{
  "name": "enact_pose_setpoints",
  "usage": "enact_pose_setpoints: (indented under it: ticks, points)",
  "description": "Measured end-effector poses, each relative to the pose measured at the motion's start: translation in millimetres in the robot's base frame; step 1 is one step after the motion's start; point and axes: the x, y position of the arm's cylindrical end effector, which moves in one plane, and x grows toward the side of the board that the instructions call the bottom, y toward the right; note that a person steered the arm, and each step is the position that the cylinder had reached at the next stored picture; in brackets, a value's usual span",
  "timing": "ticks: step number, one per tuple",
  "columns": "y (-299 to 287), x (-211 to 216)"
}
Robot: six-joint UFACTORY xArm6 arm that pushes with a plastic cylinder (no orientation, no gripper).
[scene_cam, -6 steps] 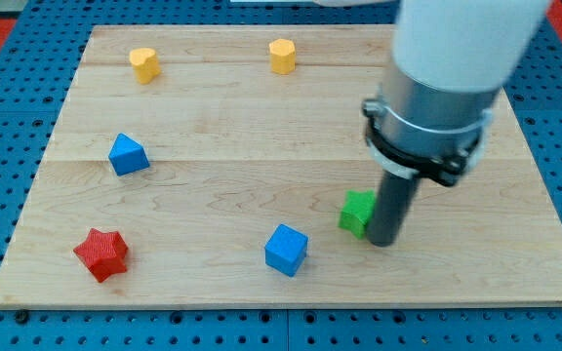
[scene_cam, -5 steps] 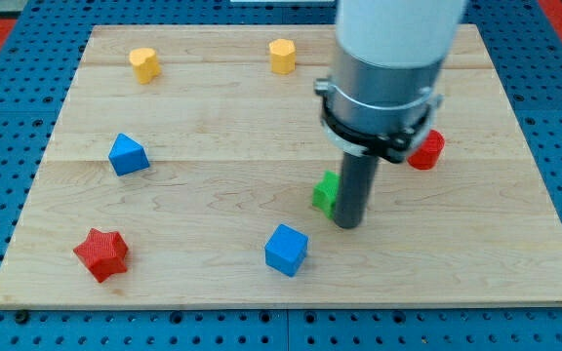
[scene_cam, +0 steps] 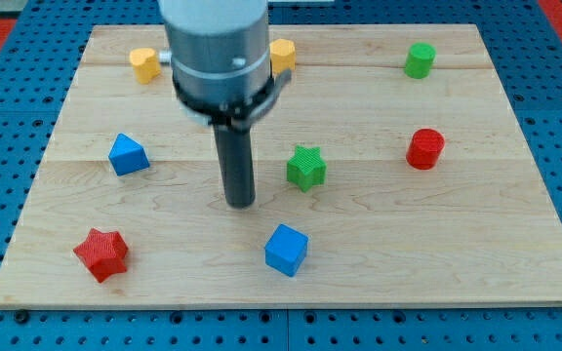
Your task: Place the green star diagonally to the bottom right of the yellow heart
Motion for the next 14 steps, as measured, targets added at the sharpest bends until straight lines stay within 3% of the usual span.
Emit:
enact_pose_setpoints:
  ticks: [1,4,10,12,14]
  points:
    - [12.6,4.6]
    - [123.4,2.8]
    - [-0.2,-138.9]
    - [80.2,-125.8]
    - [-2.0,-124.2]
